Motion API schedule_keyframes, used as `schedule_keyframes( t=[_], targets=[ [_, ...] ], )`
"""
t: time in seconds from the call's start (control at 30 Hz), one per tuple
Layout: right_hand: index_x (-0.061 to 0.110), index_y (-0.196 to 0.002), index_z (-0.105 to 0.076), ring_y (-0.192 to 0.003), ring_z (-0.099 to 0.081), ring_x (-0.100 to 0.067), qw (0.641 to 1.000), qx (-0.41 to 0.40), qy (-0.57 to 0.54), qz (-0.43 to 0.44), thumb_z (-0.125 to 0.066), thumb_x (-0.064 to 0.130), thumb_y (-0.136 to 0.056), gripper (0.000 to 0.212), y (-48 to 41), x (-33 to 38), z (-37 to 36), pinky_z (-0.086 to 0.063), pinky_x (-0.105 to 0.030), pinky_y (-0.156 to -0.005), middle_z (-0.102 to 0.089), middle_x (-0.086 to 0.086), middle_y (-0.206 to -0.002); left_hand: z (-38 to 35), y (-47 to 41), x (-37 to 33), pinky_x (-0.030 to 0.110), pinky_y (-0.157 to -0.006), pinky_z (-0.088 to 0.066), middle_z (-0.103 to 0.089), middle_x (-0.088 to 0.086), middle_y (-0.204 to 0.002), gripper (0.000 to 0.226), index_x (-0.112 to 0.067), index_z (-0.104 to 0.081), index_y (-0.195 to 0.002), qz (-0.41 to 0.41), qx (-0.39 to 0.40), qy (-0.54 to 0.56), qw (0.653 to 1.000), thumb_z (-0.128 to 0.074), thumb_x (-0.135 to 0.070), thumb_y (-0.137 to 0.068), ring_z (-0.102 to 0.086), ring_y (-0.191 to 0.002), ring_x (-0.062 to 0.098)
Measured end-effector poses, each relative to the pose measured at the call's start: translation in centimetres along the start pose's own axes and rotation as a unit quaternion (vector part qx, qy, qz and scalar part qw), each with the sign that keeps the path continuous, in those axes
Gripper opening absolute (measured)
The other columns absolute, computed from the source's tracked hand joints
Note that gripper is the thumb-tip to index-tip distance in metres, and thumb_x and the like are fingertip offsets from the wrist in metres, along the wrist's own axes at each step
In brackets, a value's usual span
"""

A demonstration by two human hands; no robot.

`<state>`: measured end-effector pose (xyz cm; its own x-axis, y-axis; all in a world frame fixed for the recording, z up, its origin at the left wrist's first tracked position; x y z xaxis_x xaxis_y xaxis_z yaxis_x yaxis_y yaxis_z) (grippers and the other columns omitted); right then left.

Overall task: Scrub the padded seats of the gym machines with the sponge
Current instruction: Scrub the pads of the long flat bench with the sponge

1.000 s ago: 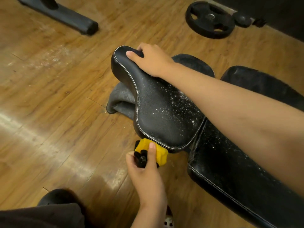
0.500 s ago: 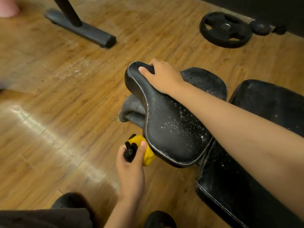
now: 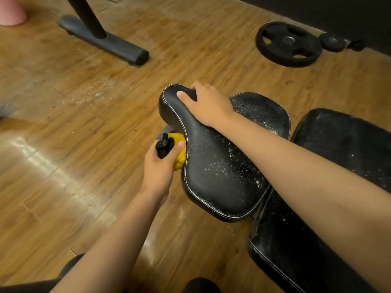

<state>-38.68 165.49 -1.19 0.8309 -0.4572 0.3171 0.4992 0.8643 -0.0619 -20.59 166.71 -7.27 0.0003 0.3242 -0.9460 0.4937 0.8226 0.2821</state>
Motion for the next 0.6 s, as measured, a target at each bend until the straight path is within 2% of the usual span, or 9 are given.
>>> schedule_keyframes(
  t=[0.07,0.13,0.2,0.3,0.4,0.47,0.5,0.6],
  targets=[
    [0.014,-0.116,-0.053,-0.105,-0.056,-0.029,1.0,0.006,-0.001,-0.002,-0.035,0.057,-0.096,0.051,0.0,0.0,0.0,-0.037,-0.033,-0.072,-0.061,-0.008,-0.116,0.7,0.6,-0.5,0.026,-0.063,-0.05,-0.063,-0.002,-0.075,0.019,-0.003,-0.062,-0.103,-0.003,0.057,-0.027,0.998,-0.067,-0.012,-0.087,-0.057,-0.064,0.01],
    [0.014,-0.118,-0.053,-0.107,-0.055,-0.028,1.0,0.017,-0.009,-0.004,-0.036,0.058,-0.096,0.052,-0.1,0.0,-0.1,-0.038,-0.034,-0.075,-0.061,-0.007,-0.118,1.2,-0.5,-1.9,0.026,-0.061,-0.051,-0.062,0.0,-0.073,0.014,-0.007,-0.061,-0.094,-0.02,0.073,-0.067,0.995,-0.07,-0.011,-0.084,-0.058,-0.064,0.011],
    [0.015,-0.12,-0.053,-0.11,-0.055,-0.027,0.999,0.027,-0.029,-0.009,-0.039,0.058,-0.095,0.052,-0.1,-0.1,0.1,-0.043,-0.036,-0.081,-0.061,-0.006,-0.12,1.4,-2.4,-3.9,0.031,-0.067,-0.05,-0.06,0.003,-0.078,0.017,-0.01,-0.06,-0.092,-0.047,0.068,-0.077,0.994,-0.073,-0.016,-0.082,-0.057,-0.071,0.014],
    [0.017,-0.123,-0.056,-0.109,-0.058,-0.023,0.991,0.073,-0.11,-0.018,-0.048,0.055,-0.093,0.049,-0.2,-0.5,1.0,-0.048,-0.037,-0.087,-0.063,-0.004,-0.119,1.0,-4.9,-6.9,0.032,-0.073,-0.045,-0.06,0.001,-0.084,0.029,-0.01,-0.062,-0.101,-0.078,0.101,-0.038,0.991,-0.073,-0.028,-0.081,-0.057,-0.077,0.015],
    [0.022,-0.117,-0.059,-0.096,-0.064,-0.016,0.974,0.113,-0.192,-0.029,-0.057,0.045,-0.092,0.034,-0.1,-0.9,2.1,-0.052,-0.037,-0.087,-0.065,0.002,-0.108,0.6,-6.3,-8.5,0.036,-0.083,-0.048,-0.066,0.0,-0.091,0.026,-0.014,-0.066,-0.103,-0.084,0.106,-0.024,0.991,-0.067,-0.026,-0.081,-0.06,-0.088,0.018],
    [0.024,-0.114,-0.06,-0.095,-0.064,-0.014,0.968,0.12,-0.217,-0.039,-0.059,0.042,-0.091,0.029,0.2,-0.8,2.5,-0.053,-0.038,-0.086,-0.065,0.004,-0.106,0.3,-6.7,-9.1,0.038,-0.084,-0.048,-0.067,0.002,-0.093,0.028,-0.014,-0.067,-0.105,-0.094,0.109,-0.045,0.989,-0.069,-0.025,-0.08,-0.061,-0.088,0.018],
    [0.023,-0.112,-0.061,-0.095,-0.063,-0.014,0.969,0.091,-0.228,-0.04,-0.059,0.04,-0.092,0.027,0.3,-0.7,2.7,-0.052,-0.038,-0.086,-0.065,0.005,-0.105,0.2,-6.9,-9.3,0.037,-0.083,-0.048,-0.069,0.004,-0.095,0.027,-0.015,-0.067,-0.105,-0.102,0.096,-0.064,0.988,-0.072,-0.023,-0.079,-0.062,-0.088,0.018],
    [0.018,-0.095,-0.064,-0.086,-0.06,-0.01,0.953,-0.087,-0.291,-0.016,-0.056,0.026,-0.093,0.011,1.2,1.0,4.2,-0.052,-0.036,-0.08,-0.065,0.006,-0.092,-0.1,-7.5,-9.9,0.033,-0.08,-0.054,-0.067,0.009,-0.104,0.034,-0.019,-0.06,-0.108,-0.129,0.014,-0.155,0.979,-0.078,-0.015,-0.079,-0.063,-0.091,0.017]
  ],
)
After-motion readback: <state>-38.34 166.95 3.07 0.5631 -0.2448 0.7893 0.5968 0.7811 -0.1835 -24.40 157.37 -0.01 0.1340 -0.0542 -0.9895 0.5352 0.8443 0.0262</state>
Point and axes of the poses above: each hand's wrist, its own y-axis away from the middle knuckle, its own z-axis out of the back of the hand, x = y × z, the point moved 2 cm from there along -y, towards the middle knuckle
